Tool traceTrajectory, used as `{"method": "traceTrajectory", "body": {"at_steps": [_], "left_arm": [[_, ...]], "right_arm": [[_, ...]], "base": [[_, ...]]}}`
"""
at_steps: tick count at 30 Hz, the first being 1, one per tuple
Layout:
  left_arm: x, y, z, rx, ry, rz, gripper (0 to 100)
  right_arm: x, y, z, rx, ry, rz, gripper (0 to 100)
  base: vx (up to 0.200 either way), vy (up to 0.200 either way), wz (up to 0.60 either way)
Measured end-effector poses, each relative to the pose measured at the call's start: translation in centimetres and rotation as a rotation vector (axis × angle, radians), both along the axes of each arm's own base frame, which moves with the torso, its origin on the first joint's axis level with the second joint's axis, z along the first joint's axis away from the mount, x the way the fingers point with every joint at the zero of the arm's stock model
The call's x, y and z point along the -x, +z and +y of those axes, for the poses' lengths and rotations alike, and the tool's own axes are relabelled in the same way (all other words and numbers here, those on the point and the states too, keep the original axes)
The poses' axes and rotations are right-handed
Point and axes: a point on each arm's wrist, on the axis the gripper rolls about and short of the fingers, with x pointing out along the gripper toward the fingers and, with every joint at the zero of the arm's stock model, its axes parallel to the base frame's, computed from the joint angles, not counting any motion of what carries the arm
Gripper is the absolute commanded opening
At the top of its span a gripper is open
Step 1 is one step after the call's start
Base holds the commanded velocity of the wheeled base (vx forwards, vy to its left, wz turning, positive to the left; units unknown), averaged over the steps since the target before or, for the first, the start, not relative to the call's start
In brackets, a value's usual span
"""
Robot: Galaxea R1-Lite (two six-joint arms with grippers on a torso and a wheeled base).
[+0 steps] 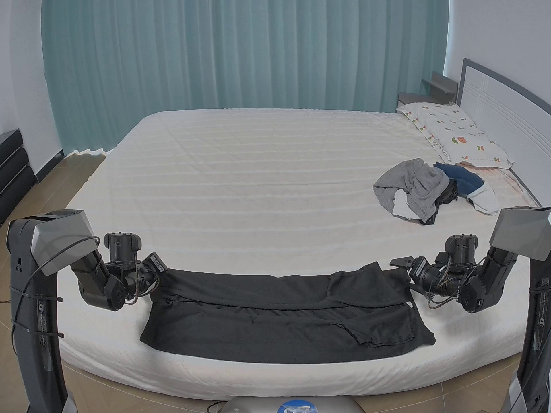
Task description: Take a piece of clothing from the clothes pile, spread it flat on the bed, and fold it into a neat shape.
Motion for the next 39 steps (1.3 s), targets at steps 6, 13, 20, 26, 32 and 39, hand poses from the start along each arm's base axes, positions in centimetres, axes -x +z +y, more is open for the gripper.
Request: {"method": "traceTrajectory", "body": {"at_steps": [6,13,20,26,32,39], "left_arm": [[0.0,0.0,0.0,0.0,0.0,0.001,0],[0.0,0.0,0.0,0.0,0.0,0.001,0],[0.0,0.0,0.0,0.0,0.0,0.002,0],[0.1,-0.1,0.0,0.001,-0.002,0.008,0],[0.1,-0.1,0.0,0.001,-0.002,0.006,0],[0.5,-0.3,0.0,0.001,-0.009,0.017,0]], "right_arm": [[-0.2,-0.2,-0.1,0.0,-0.004,-0.004,100],[-1.4,-0.7,0.1,0.003,-0.003,-0.03,100],[-2.1,-1.2,0.1,0.015,-0.015,-0.024,0],[-2.3,-1.1,-1.2,0.015,-0.048,-0.032,0],[-2.4,-1.0,-1.9,0.013,-0.068,-0.043,0],[-2.5,-1.0,-2.2,0.013,-0.075,-0.045,0]], "base": [[0.0,0.0,0.0],[0.0,0.0,0.0],[0.0,0.0,0.0],[0.0,0.0,0.0],[0.0,0.0,0.0],[0.0,0.0,0.0]]}}
